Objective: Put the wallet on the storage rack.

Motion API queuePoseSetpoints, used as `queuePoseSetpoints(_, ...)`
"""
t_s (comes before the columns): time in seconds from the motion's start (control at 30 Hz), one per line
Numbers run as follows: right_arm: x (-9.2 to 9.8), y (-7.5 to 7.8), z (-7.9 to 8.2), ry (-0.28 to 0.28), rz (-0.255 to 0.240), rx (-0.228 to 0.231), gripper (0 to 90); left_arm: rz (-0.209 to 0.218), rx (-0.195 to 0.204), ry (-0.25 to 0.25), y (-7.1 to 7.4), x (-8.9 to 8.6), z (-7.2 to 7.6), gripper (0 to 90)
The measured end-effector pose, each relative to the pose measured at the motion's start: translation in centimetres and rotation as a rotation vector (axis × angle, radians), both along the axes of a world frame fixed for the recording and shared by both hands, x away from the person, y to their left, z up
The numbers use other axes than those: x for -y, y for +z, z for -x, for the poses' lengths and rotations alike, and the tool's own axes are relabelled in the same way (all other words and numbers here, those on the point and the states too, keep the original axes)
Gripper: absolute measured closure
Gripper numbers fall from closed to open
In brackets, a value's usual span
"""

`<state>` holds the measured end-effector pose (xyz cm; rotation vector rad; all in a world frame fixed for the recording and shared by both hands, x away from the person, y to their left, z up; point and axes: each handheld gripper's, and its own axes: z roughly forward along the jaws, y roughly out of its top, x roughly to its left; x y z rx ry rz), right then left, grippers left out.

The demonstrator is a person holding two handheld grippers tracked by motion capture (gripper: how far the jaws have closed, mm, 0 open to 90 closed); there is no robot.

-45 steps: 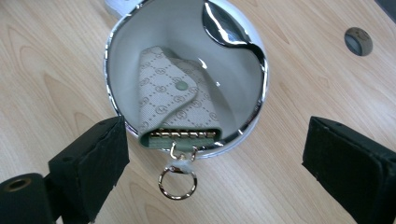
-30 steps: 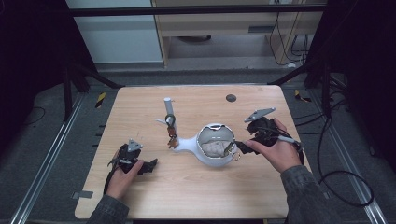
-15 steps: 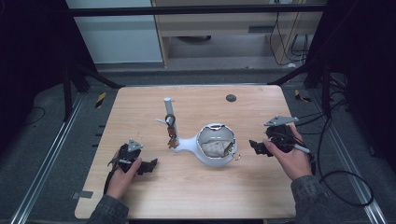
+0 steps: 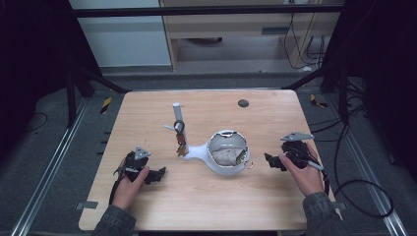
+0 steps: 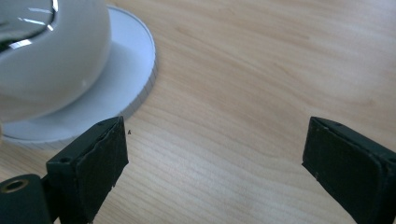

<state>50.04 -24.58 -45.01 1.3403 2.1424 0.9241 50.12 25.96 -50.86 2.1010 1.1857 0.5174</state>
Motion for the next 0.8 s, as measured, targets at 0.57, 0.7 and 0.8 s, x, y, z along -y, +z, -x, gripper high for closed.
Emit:
queuePoseSetpoints(0.57, 1.0, -4.2, -0.2, -0.072, -0.033, -0.063, 5.5, 0.0, 0.0, 0.0, 0.0, 0.0, 0.0, 0.0)
queuePoseSetpoints(0.7, 0.9, -4.8, -0.4, -0.085, -0.034, -0.054, 5.6, 0.0, 0.0, 0.0, 0.0, 0.0, 0.0, 0.0)
queuePoseSetpoints(0.8, 0.9, -5.3, -0.6, -0.097, -0.036, -0.062, 5.4, 0.0, 0.0, 0.0, 0.0, 0.0, 0.0, 0.0)
